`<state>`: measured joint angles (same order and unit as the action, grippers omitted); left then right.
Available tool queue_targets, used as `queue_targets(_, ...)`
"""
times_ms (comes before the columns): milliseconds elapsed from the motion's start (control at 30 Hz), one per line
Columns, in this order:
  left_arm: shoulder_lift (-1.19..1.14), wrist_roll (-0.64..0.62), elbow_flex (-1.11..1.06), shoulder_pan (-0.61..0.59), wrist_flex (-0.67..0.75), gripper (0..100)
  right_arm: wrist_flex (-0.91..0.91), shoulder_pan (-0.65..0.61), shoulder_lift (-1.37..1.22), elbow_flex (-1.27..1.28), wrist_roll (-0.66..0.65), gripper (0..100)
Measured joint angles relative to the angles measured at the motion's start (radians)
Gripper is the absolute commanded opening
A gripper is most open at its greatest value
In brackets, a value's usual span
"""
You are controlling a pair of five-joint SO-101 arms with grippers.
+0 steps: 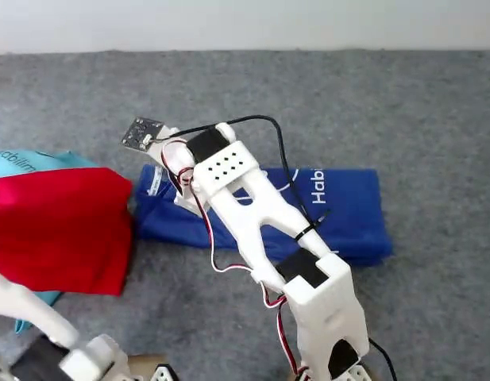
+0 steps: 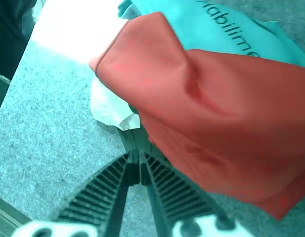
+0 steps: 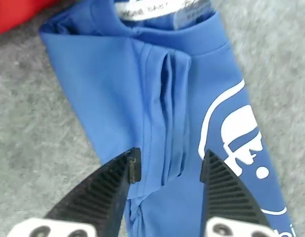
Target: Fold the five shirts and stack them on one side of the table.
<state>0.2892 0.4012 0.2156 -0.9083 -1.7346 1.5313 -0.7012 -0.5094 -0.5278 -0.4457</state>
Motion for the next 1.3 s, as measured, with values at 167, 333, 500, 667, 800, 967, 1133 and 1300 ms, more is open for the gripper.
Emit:
queue_targets(167, 0.276, 0.0, -0.244, 0.169, 0.0, 1, -0.023, -0.02, -0.061, -0.002, 0.003, 2.0)
queue_targets(333, 0.58, -0.072, -0.559, 0.31, 0.055, 2, -0.081, 0.006, -0.16, -0.002, 0.003, 0.9)
queue_targets(500, 0.844, -0.239, -0.882, 0.333, 0.233, 2, -0.118, 0.06, -0.181, -0.002, 0.003, 0.9)
queue_targets(667, 1.088, -0.261, -1.178, 0.338, 0.376, 2, -0.118, 0.08, -0.181, -0.008, 0.057, 0.9)
queue_targets(800, 1.318, -0.265, -1.372, 0.336, 0.443, 2, -0.118, 0.115, -0.181, -0.008, 0.158, 0.9)
queue_targets(967, 1.505, -0.265, -1.531, 0.338, 0.459, 2, -0.087, 0.155, -0.181, -0.026, 0.181, 0.9)
queue_targets(1133, 1.505, -0.336, -1.547, 0.338, 0.459, 2, 0.009, 0.213, -0.172, -0.031, 0.184, 0.9)
queue_targets(1300, 1.504, -0.405, -1.633, 0.428, 0.462, 1, 0.123, 0.307, -0.091, -0.031, 0.187, 0.9)
